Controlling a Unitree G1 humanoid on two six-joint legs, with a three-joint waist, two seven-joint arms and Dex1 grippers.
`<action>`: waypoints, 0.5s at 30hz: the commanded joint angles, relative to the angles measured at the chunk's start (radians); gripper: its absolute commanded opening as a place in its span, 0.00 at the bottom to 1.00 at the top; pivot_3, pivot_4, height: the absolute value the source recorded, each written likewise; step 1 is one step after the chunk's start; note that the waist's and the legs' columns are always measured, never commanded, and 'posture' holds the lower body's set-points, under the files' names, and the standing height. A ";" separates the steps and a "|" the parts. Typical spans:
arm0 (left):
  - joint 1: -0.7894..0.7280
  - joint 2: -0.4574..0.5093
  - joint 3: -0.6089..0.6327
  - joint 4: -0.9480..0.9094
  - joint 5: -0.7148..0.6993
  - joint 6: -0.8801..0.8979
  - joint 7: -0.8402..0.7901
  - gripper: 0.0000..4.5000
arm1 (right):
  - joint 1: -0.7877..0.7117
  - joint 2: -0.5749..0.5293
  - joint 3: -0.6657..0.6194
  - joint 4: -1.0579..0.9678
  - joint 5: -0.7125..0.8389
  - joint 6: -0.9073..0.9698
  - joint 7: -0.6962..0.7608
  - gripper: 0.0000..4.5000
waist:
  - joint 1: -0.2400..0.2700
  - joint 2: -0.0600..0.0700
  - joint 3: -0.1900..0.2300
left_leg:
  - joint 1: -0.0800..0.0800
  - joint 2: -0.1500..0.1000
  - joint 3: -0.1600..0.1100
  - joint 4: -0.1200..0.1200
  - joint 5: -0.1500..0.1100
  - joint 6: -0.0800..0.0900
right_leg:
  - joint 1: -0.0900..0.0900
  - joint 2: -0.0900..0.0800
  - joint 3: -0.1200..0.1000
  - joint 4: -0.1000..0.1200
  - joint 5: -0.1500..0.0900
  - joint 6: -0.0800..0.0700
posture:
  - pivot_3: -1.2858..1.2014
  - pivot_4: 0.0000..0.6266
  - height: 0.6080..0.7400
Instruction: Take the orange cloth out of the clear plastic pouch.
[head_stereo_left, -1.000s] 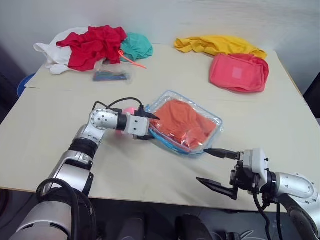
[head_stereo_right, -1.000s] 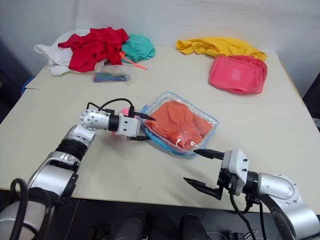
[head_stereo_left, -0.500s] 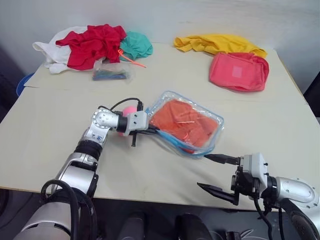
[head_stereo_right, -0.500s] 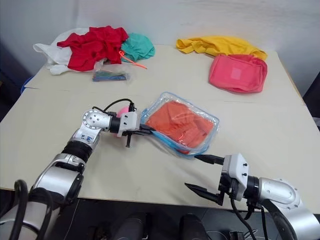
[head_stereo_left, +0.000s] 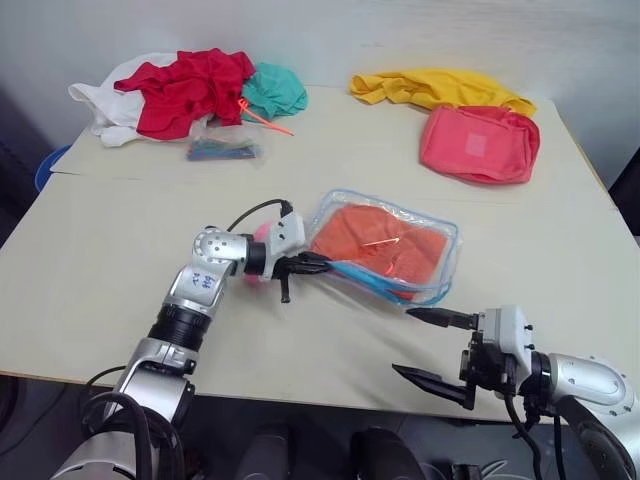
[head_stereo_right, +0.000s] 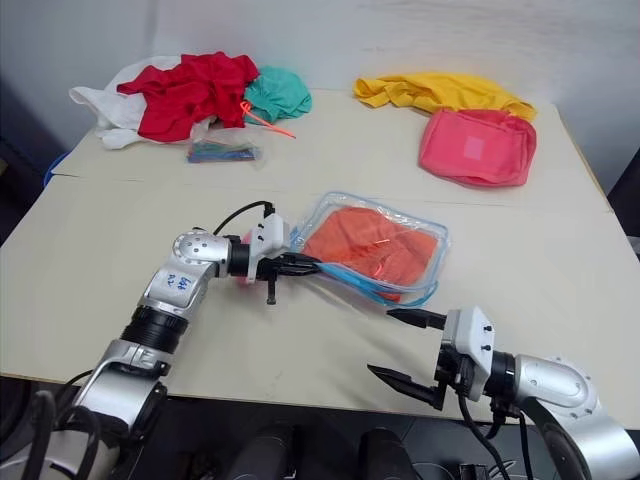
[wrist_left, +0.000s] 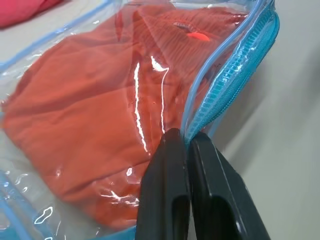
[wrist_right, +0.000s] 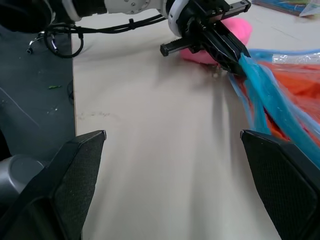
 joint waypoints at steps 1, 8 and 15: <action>0.028 -0.006 -0.010 -0.096 -0.010 -0.042 0.012 0.28 | 0.021 0.011 -0.025 -0.040 -0.010 -0.028 -0.013 1.00 | 0.001 0.000 0.000 | 0.000 0.000 0.000 0.000 0.000 0.000 | 0.000 0.000 0.000 0.000 0.000 0.000 | 0.52 0.24 1.00; -0.011 0.011 -0.056 0.020 0.081 -0.315 0.052 0.54 | 0.095 0.010 -0.112 -0.046 0.002 -0.058 -0.010 1.00 | 0.003 0.000 0.000 | 0.000 -0.001 0.000 0.001 0.000 0.000 | 0.001 0.000 0.000 0.000 0.000 0.000 | 0.52 0.24 1.00; -0.044 -0.015 -0.052 0.086 0.043 -0.366 0.020 0.46 | 0.123 0.024 -0.135 -0.059 0.012 -0.052 -0.022 1.00 | 0.001 0.000 0.000 | 0.000 0.000 0.001 0.001 0.000 0.000 | 0.001 0.000 -0.001 0.001 0.000 0.000 | 0.52 0.24 1.00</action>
